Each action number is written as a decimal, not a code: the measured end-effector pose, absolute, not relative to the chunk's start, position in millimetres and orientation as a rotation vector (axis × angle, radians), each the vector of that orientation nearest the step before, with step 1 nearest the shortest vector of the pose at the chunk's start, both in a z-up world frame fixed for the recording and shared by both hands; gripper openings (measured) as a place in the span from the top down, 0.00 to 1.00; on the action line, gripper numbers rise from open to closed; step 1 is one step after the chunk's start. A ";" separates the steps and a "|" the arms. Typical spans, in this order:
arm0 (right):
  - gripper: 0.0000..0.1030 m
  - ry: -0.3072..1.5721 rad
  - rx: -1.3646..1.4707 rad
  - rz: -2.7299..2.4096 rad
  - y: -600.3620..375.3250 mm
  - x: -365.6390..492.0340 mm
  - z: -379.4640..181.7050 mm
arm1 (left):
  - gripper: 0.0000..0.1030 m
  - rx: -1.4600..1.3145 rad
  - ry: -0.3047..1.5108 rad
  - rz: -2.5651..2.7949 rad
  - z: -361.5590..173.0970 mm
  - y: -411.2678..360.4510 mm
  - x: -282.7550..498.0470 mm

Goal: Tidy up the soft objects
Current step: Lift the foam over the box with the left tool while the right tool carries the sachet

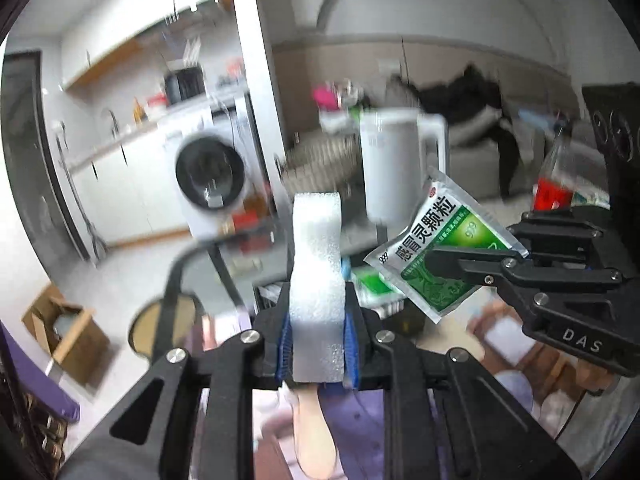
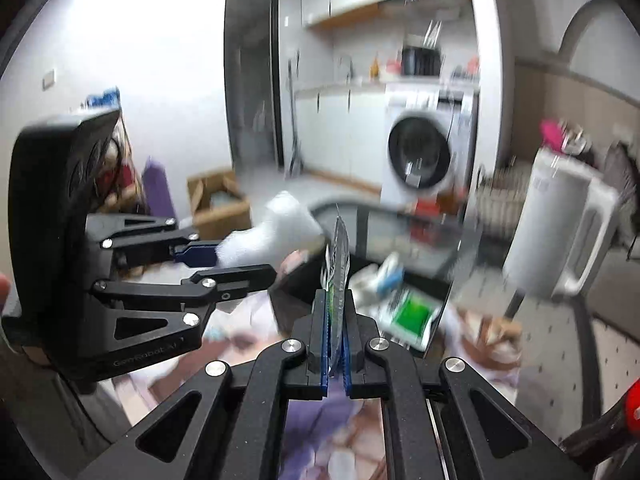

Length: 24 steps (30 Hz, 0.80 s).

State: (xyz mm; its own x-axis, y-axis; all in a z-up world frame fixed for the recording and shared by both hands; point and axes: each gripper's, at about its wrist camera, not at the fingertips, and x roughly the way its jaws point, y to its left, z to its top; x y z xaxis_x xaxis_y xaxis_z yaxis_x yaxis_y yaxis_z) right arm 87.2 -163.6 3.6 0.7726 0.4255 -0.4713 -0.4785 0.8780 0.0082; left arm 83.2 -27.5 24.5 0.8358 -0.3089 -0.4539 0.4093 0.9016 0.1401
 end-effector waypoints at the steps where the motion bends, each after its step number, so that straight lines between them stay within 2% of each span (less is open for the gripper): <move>1: 0.95 0.452 -0.112 0.485 -163.4 85.3 9.3 | 0.81 0.233 0.402 -0.381 29.2 -25.6 79.4; 6: 0.95 0.322 -0.108 0.444 -168.1 65.5 27.0 | 0.81 0.213 0.368 -0.382 34.7 -20.5 82.3; 15: 0.95 0.317 -0.093 0.392 -173.8 80.7 29.1 | 0.81 0.216 0.354 -0.327 40.3 -20.6 101.0; 24: 0.95 0.294 -0.042 0.349 -163.9 123.8 44.2 | 0.81 0.065 0.374 -0.269 48.7 -14.0 159.6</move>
